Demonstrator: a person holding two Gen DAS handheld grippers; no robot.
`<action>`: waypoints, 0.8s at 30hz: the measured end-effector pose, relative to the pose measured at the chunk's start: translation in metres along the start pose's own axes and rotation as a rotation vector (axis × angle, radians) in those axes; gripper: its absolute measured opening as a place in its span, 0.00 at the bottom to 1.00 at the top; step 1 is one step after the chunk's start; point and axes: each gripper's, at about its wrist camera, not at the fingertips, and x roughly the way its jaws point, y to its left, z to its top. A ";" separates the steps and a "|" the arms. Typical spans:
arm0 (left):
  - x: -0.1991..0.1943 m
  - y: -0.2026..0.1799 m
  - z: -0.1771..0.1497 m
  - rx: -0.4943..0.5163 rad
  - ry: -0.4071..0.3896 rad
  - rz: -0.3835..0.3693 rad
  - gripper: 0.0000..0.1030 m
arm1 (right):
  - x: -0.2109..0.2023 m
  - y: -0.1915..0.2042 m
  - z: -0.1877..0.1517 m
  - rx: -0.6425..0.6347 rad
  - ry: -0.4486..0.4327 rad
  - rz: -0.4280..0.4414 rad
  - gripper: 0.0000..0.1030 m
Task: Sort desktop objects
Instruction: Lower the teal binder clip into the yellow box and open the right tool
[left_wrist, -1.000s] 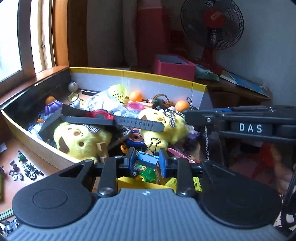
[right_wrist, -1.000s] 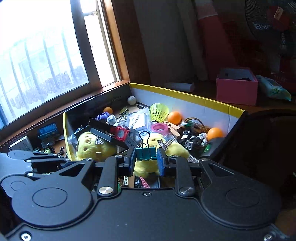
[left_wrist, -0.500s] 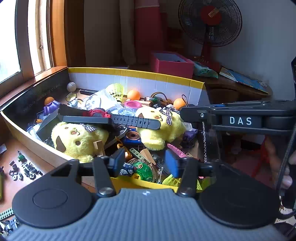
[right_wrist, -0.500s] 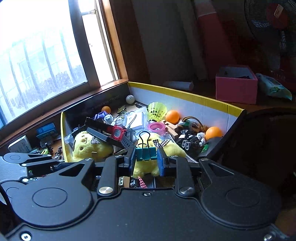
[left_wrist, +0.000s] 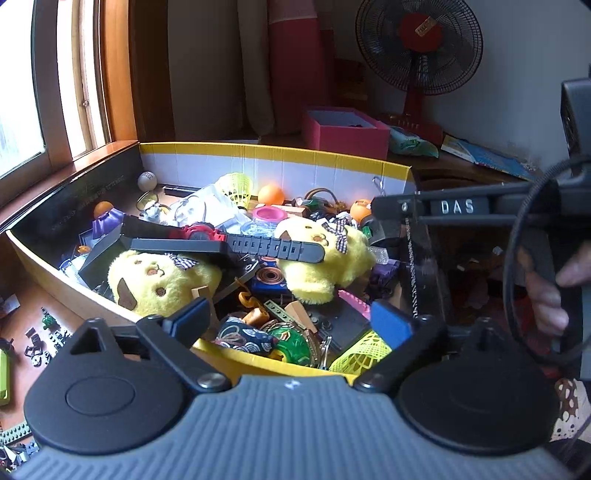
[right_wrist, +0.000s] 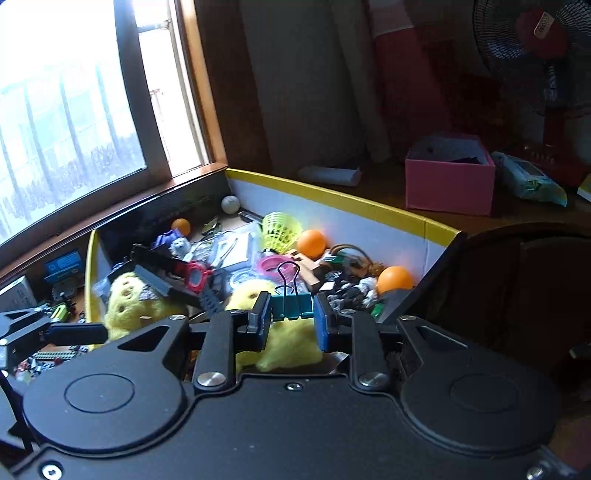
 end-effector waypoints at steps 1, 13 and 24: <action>0.001 0.000 0.000 0.000 0.002 0.005 0.99 | 0.002 -0.002 0.001 -0.002 0.000 -0.007 0.22; 0.015 0.007 0.012 -0.036 0.062 0.048 1.00 | 0.032 -0.021 0.014 -0.024 0.018 -0.066 0.22; 0.024 0.015 0.018 -0.123 0.097 0.041 1.00 | 0.056 -0.032 0.030 -0.042 0.031 -0.095 0.22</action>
